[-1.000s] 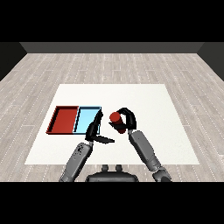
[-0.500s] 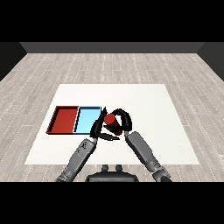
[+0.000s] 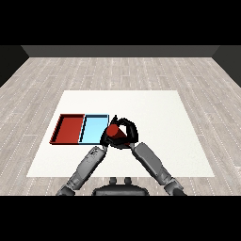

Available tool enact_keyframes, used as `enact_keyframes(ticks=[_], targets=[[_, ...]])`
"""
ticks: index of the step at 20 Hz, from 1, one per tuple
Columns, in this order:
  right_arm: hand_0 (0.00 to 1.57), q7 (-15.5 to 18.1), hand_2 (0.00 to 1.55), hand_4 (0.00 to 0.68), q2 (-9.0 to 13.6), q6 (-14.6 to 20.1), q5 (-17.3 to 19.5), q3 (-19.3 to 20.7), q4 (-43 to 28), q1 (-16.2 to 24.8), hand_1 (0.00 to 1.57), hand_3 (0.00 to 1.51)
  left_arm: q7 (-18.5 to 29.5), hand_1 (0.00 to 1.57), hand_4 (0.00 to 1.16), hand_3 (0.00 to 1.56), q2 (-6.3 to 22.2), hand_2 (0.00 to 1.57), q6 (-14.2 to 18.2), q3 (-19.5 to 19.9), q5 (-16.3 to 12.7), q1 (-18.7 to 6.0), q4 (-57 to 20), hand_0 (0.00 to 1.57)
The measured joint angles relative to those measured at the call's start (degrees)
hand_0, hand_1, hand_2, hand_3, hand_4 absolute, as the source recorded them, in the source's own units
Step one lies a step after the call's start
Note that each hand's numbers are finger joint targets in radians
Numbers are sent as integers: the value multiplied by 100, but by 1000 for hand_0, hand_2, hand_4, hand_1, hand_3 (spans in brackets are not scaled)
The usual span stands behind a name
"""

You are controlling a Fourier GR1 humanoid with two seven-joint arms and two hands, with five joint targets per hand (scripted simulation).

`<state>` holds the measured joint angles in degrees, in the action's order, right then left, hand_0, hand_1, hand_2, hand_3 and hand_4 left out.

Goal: Pick the red can and put it in the red box

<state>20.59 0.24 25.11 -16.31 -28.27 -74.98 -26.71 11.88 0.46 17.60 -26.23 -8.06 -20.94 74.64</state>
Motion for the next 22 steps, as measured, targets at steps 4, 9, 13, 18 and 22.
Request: enact_keyframes(ticks=[4, 9, 13, 18, 22], targets=[[1447, 97, 1433, 594, 23, 112, -232, -142, -12, -74, 1447, 1387, -230, 0, 0, 0, 69, 0, 4, -6, 118, 8, 141, 0], [1462, 107, 1453, 523, 64, 145, -321, -242, -56, -92, 1462, 1402, -123, 0, 0, 0, 124, 0, 105, -109, -3, 17, 118, 0], [1518, -6, 1465, 516, 131, 339, -358, -334, -77, -288, 1518, 1405, -159, 729, 686, 249, 208, 759, 457, -175, 87, -64, 83, 729], [1488, 178, 1443, 519, 168, 239, -483, -329, 66, -358, 1488, 1397, -197, 1571, 948, 1448, 269, 1553, 878, -376, -51, -150, -13, 1571], [1470, 115, 1440, 559, 197, 323, -463, -409, -173, -238, 1470, 1393, -228, 1571, 950, 1390, 247, 1504, 968, -449, -40, -161, -65, 1571]])
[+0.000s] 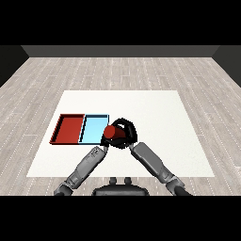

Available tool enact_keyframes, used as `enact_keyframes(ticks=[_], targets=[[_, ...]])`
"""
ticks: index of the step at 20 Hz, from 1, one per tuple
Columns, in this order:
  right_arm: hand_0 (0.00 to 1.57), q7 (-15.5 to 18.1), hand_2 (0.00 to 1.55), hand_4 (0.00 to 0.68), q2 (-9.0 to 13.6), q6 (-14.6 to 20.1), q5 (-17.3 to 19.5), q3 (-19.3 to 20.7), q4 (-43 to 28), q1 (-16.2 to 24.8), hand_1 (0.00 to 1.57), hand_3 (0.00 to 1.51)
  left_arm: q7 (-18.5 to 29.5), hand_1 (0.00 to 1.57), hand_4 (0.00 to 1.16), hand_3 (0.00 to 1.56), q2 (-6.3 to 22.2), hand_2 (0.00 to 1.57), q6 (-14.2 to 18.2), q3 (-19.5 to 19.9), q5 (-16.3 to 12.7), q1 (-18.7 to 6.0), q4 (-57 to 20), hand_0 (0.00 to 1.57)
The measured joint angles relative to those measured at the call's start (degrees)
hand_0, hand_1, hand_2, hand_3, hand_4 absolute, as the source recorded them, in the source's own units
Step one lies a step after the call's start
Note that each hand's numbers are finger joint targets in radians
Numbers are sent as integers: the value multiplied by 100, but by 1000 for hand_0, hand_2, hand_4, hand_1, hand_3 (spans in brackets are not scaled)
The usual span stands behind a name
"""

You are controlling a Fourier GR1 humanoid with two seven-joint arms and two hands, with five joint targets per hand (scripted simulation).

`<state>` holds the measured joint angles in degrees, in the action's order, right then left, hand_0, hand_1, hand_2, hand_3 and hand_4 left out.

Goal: Pick the red can and put it in the red box

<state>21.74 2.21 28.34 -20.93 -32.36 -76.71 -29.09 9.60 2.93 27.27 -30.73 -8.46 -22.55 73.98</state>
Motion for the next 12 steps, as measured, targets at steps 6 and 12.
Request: enact_keyframes(ticks=[6, 12], targets=[[1519, 17, 1453, 538, 29, -167, 48, 90, -80, 122, 1519, 1394, 19, 1571, 866, 1355, -12, 1498, 443, -170, 74, -122, -110, 1571], [1506, 102, 1458, 547, -40, -212, 145, 165, -43, 151, 1506, 1397, 93, 1571, 907, 1424, 9, 1528, 534, -196, -25, -218, -199, 1571]])
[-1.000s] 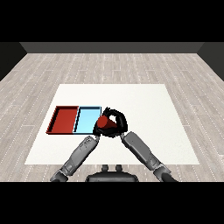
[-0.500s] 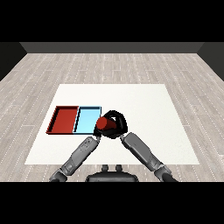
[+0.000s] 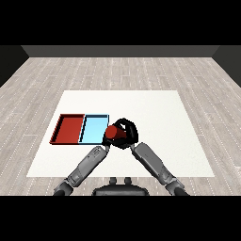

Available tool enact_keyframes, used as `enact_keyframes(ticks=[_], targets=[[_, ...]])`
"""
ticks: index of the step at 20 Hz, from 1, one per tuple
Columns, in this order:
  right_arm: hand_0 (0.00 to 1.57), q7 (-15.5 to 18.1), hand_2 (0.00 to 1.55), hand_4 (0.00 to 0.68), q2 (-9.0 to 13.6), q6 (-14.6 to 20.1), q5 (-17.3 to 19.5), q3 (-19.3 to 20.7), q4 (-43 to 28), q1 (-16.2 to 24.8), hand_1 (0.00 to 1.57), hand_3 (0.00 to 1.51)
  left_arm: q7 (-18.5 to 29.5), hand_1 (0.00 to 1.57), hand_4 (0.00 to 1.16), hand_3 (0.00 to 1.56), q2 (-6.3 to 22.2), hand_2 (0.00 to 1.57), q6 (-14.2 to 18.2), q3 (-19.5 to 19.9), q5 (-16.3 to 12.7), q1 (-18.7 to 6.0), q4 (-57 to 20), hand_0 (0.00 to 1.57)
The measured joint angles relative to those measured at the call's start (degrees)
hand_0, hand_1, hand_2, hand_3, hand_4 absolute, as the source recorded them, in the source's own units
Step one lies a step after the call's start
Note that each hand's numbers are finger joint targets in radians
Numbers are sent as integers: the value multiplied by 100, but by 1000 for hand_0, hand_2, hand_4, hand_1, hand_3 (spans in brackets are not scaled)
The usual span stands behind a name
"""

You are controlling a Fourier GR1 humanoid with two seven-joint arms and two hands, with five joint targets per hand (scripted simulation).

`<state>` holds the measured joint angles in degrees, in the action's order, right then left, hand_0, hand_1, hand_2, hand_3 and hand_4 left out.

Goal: Pick the red can and put it in the red box

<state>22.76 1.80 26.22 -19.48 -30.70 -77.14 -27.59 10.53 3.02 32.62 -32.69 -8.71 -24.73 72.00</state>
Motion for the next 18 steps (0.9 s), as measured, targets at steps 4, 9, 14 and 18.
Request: enact_keyframes(ticks=[4, 9, 14, 18], targets=[[1255, -110, 1262, 0, -34, -71, -47, 33, -88, 0, 1255, 1195, 61, 1571, 1119, 1489, -29, 1556, 11, 48, -40, 68, 105, 1571], [0, -175, 0, 0, -47, -324, -41, 111, -196, -3, 0, 0, 94, 1571, 1140, 1491, -53, 1569, 21, 73, -116, 56, 142, 1571], [0, -218, 0, 0, -52, -466, 119, 240, -305, 60, 0, 0, 58, 1571, 1147, 1487, -94, 1571, 7, 86, -134, -39, 92, 1571], [0, -237, 0, 0, -43, -485, 322, 246, -423, 158, 0, 0, 12, 1571, 1152, 1482, -124, 1571, -113, 148, 45, 37, 181, 1571]])
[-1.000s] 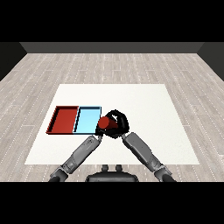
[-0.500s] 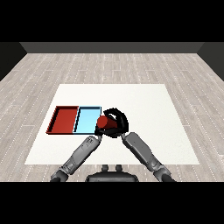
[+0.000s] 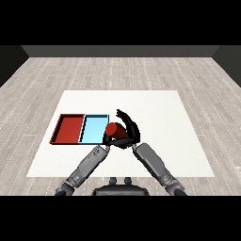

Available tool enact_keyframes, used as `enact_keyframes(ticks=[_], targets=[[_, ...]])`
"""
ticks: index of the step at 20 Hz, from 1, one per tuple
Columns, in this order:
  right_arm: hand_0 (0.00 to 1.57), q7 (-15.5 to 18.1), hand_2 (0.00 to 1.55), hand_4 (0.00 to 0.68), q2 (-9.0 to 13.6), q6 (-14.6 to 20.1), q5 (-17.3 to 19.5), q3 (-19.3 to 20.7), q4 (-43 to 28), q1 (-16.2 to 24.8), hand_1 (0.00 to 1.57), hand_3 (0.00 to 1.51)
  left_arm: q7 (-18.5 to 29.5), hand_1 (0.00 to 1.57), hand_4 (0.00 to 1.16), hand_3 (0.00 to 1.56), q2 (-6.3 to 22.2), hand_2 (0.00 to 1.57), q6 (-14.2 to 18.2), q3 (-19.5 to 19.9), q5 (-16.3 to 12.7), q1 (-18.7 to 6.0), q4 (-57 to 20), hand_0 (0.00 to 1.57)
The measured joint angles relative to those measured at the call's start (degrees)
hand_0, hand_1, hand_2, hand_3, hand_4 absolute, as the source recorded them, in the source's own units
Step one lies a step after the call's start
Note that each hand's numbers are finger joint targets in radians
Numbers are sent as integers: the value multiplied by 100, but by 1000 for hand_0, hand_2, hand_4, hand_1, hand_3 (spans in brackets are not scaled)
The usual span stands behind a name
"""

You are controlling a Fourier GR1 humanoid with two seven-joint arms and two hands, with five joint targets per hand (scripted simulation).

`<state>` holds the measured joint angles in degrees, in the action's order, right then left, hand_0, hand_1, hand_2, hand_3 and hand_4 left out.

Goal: Pick the red can and put it in the red box

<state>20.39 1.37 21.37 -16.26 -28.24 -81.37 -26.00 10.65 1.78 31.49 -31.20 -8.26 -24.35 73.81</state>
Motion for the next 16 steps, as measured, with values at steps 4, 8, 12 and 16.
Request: enact_keyframes(ticks=[4, 8, 12, 16], targets=[[0, -309, 0, 0, 83, 13, 238, 220, -340, 3, 0, 0, 17, 1571, 1145, 1479, -110, 1571, 6, -38, 70, 76, 16, 1571], [0, -436, 0, 0, 109, 64, 431, 465, -670, 87, 0, 0, 185, 1571, 1135, 1486, -149, 1571, -58, 48, -21, 213, -80, 1571], [0, -724, 0, 0, 276, 78, 432, 857, -1289, -17, 0, 0, 146, 1571, 1115, 1455, -106, 1561, -129, 245, -5, 349, 9, 1571], [0, -881, 0, 0, 566, 39, 425, 1208, -1964, 346, 0, 0, 157, 1571, 1131, 1465, -46, 1571, -209, 442, 64, 428, 35, 1571]])
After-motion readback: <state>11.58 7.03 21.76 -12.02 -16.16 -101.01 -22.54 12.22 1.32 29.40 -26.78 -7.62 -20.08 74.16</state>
